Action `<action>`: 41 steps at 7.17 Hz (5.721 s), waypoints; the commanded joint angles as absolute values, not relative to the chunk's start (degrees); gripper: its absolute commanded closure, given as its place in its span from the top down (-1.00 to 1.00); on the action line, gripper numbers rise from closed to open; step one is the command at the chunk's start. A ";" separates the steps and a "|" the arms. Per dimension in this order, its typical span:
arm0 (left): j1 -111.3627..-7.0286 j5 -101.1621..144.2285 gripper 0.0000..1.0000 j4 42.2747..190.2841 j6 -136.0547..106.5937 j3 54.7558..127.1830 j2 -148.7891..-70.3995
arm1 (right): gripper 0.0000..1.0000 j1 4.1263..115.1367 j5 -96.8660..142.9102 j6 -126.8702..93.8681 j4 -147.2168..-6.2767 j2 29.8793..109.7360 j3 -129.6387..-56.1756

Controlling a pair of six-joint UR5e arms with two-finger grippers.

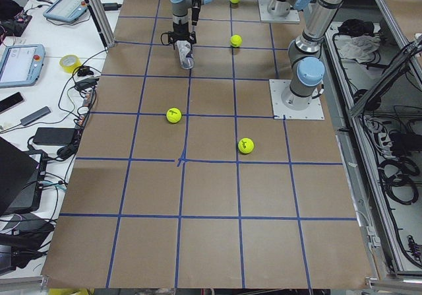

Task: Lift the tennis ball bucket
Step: 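Lay the can on its side and open the right gripper, then raise the right gripper away while the left gripper reaches toward the can, then grasp the can's open end with the left gripper, then lift and tilt the can upright with the left gripper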

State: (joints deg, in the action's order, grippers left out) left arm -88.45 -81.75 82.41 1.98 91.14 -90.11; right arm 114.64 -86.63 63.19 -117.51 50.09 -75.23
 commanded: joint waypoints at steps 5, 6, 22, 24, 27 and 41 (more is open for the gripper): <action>-85.96 -69.96 1.00 72.29 3.87 91.93 -109.39 | 1.00 97.93 -83.67 55.76 -98.64 60.36 -75.41; -85.87 -69.87 1.00 70.59 4.04 92.11 -112.56 | 1.00 96.17 -83.67 52.76 -96.18 61.95 -75.41; -82.52 -40.78 -1.00 72.95 -1.11 96.94 -121.21 | 1.00 94.83 -92.02 -0.26 -90.88 88.42 -85.16; -83.75 -41.57 -1.00 72.86 -7.64 96.86 -117.52 | 1.00 94.66 -92.02 -0.18 -90.88 88.42 -85.34; -87.09 -43.76 -1.00 69.96 -13.93 95.89 -110.86 | 1.00 94.66 -92.02 -0.18 -90.88 88.42 -85.34; -103.80 -92.37 -1.00 81.93 -7.98 67.50 -121.54 | 1.00 94.66 -92.20 -0.18 -90.00 89.56 -86.22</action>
